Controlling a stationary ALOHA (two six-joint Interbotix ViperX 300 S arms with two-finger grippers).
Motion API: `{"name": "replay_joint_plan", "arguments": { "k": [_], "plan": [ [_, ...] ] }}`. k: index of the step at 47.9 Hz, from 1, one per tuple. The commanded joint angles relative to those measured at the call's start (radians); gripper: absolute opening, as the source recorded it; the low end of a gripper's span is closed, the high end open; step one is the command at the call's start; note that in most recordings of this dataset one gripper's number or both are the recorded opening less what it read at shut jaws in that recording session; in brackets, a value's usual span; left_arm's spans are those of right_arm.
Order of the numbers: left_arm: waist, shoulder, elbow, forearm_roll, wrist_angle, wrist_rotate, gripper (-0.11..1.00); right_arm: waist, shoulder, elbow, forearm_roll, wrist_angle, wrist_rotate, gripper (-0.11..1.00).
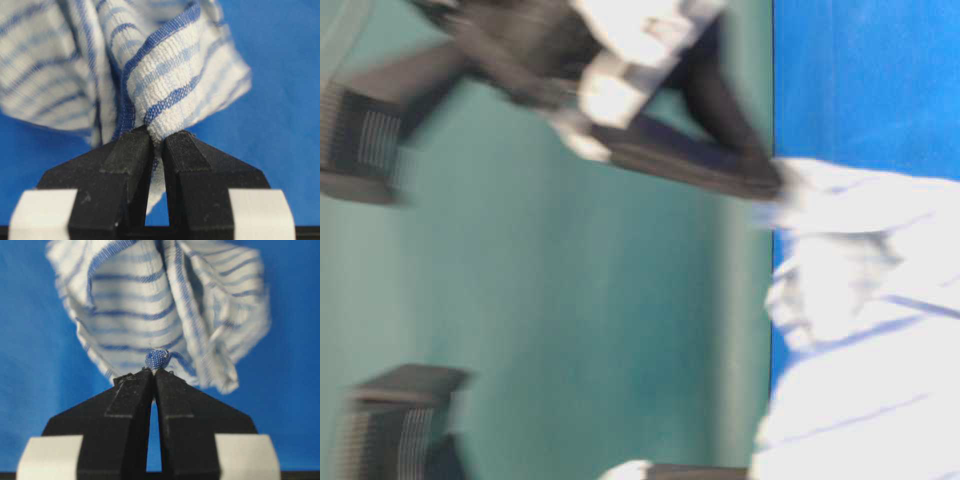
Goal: Lift the towel with both arms.
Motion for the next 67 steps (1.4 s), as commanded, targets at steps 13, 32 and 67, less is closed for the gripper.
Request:
{"name": "replay_joint_plan", "arguments": {
  "k": [13, 32, 67],
  "plan": [
    [0.034, -0.172, -0.189, 0.011, 0.189, 0.006, 0.04, -0.008, -0.187, -0.163, -0.075, 0.239, -0.003, 0.04],
    [0.061, -0.189, -0.390, 0.018, 0.383, 0.014, 0.04, -0.008, -0.262, -0.336, -0.152, 0.431, -0.008, 0.04],
    [0.077, -0.193, -0.425, 0.021, 0.383, 0.018, 0.04, -0.008, -0.272, -0.364, -0.149, 0.449, -0.018, 0.04]
  ]
}}
